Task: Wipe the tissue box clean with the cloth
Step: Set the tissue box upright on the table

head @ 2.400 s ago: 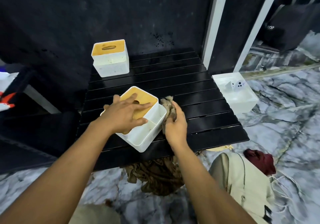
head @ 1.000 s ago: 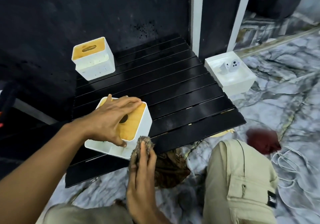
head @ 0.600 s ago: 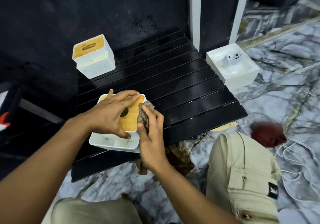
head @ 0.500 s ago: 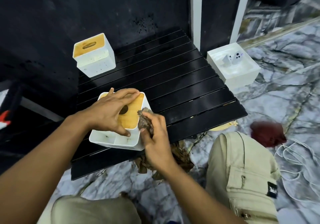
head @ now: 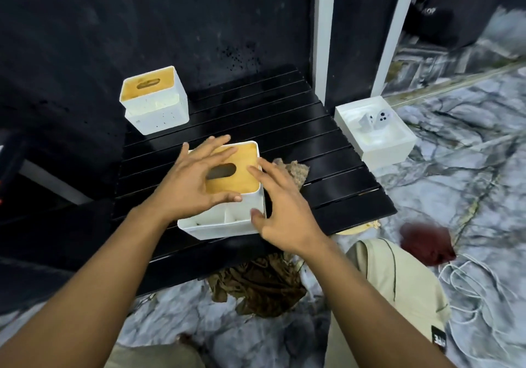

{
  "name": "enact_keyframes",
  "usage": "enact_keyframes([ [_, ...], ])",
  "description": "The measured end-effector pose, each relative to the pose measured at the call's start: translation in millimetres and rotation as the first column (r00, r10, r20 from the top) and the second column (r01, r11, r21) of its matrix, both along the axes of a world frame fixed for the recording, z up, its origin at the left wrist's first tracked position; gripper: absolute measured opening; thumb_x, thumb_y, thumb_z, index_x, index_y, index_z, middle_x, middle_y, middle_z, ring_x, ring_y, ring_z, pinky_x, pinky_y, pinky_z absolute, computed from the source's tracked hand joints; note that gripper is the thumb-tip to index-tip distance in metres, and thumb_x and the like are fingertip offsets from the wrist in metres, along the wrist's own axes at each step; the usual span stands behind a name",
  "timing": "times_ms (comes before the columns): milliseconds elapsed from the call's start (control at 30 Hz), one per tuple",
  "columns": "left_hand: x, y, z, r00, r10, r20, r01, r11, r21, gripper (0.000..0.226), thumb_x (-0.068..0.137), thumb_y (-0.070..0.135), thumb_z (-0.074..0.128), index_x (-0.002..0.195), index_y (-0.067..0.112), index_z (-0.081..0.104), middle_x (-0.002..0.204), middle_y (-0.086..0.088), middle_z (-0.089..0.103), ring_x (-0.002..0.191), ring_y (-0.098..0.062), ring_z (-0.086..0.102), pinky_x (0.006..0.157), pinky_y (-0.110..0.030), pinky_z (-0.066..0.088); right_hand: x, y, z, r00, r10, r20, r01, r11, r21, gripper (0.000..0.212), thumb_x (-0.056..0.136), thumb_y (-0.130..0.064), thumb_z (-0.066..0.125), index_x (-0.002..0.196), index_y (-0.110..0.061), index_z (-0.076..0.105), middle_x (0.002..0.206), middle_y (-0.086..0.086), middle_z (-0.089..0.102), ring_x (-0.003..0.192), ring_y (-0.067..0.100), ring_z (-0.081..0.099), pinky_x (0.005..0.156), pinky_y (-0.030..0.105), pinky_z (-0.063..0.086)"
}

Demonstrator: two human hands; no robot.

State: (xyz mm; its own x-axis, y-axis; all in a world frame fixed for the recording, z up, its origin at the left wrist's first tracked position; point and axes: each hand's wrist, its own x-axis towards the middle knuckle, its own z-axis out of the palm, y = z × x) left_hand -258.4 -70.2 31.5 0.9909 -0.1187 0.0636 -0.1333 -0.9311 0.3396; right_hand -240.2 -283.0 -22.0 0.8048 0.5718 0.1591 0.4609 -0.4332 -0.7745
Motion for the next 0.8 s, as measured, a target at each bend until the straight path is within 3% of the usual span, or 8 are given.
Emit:
enact_keyframes([
  [67, -18.1, 13.8, 0.5, 0.988, 0.086, 0.126, -0.08, 0.996, -0.046, 0.077, 0.069, 0.074, 0.058, 0.135, 0.035, 0.055, 0.142, 0.017, 0.042, 0.134, -0.009, 0.04, 0.117, -0.05, 0.026, -0.8, -0.2, -4.1, 0.989, 0.039, 0.141, -0.018, 0.989, -0.148, 0.083, 0.08, -0.046, 0.069, 0.15, -0.031, 0.027, 0.162, -0.01, 0.006, 0.149, 0.017, 0.009, 0.122, 0.038, 0.015],
  [133, -41.1, 30.2, -5.2, 0.964, 0.16, 0.211, -0.15, 0.987, -0.065, 0.061, 0.073, 0.066, 0.06, 0.124, 0.034, 0.065, 0.126, 0.016, 0.048, 0.12, -0.009, 0.048, 0.107, -0.039, 0.039, 4.6, 1.8, -9.3, 0.964, 0.063, 0.257, 0.002, 0.97, -0.244, 0.086, 0.078, -0.054, 0.07, 0.149, -0.029, 0.028, 0.163, -0.005, 0.006, 0.15, 0.02, 0.009, 0.123, 0.04, 0.01],
  [233, -69.0, 52.6, -23.7, 0.959, 0.147, 0.244, -0.16, 0.987, 0.034, 0.057, 0.076, 0.062, 0.059, 0.121, 0.028, 0.068, 0.123, 0.011, 0.053, 0.113, -0.014, 0.053, 0.1, -0.035, 0.04, 21.5, 9.9, -8.9, 0.93, 0.088, 0.358, 0.03, 0.95, -0.311, 0.082, 0.08, -0.057, 0.066, 0.148, -0.028, 0.031, 0.163, 0.0, 0.011, 0.151, 0.022, 0.005, 0.123, 0.045, 0.006],
  [367, -58.2, 71.1, -49.9, 0.944, 0.119, 0.307, -0.172, 0.974, 0.15, 0.056, 0.084, 0.051, 0.053, 0.132, 0.024, 0.062, 0.133, 0.006, 0.057, 0.119, -0.018, 0.057, 0.105, -0.041, 0.042, 57.2, 30.7, 3.5, 0.91, 0.139, 0.39, 0.047, 0.901, -0.432, 0.079, 0.082, -0.058, 0.063, 0.148, -0.027, 0.032, 0.16, -0.003, 0.018, 0.151, 0.02, 0.003, 0.122, 0.049, 0.005],
  [467, -17.9, 77.8, -54.7, 0.921, 0.157, 0.355, -0.234, 0.955, 0.184, 0.051, 0.083, 0.038, 0.068, 0.131, 0.024, 0.062, 0.132, 0.004, 0.06, 0.116, -0.021, 0.06, 0.107, -0.045, 0.041, 95.3, 48.2, 17.2, 0.886, 0.163, 0.434, 0.097, 0.85, -0.518, 0.074, 0.085, -0.055, 0.061, 0.147, -0.026, 0.034, 0.157, -0.004, 0.027, 0.15, 0.02, 0.007, 0.121, 0.051, 0.006],
  [567, 33.0, 79.9, -53.1, 0.926, 0.203, 0.319, -0.274, 0.942, 0.196, 0.059, 0.077, 0.027, 0.081, 0.133, 0.024, 0.06, 0.132, 0.002, 0.061, 0.113, -0.025, 0.062, 0.104, -0.047, 0.044, 140.9, 61.3, 26.4, 0.882, 0.162, 0.442, 0.147, 0.798, -0.585, 0.074, 0.088, -0.053, 0.06, 0.149, -0.025, 0.031, 0.158, -0.004, 0.026, 0.151, 0.021, 0.006, 0.121, 0.053, 0.007],
  [800, 155.2, 71.1, -50.5, 0.915, 0.267, 0.303, -0.324, 0.933, 0.156, 0.058, 0.087, 0.026, 0.068, 0.142, 0.027, 0.051, 0.142, 0.004, 0.052, 0.115, -0.029, 0.057, 0.104, -0.04, 0.038, 254.7, 79.2, 34.3, 0.91, 0.081, 0.407, 0.224, 0.73, -0.645, 0.075, 0.089, -0.045, 0.063, 0.15, -0.025, 0.026, 0.161, -0.006, 0.018, 0.151, 0.024, 0.006, 0.119, 0.056, 0.011],
])
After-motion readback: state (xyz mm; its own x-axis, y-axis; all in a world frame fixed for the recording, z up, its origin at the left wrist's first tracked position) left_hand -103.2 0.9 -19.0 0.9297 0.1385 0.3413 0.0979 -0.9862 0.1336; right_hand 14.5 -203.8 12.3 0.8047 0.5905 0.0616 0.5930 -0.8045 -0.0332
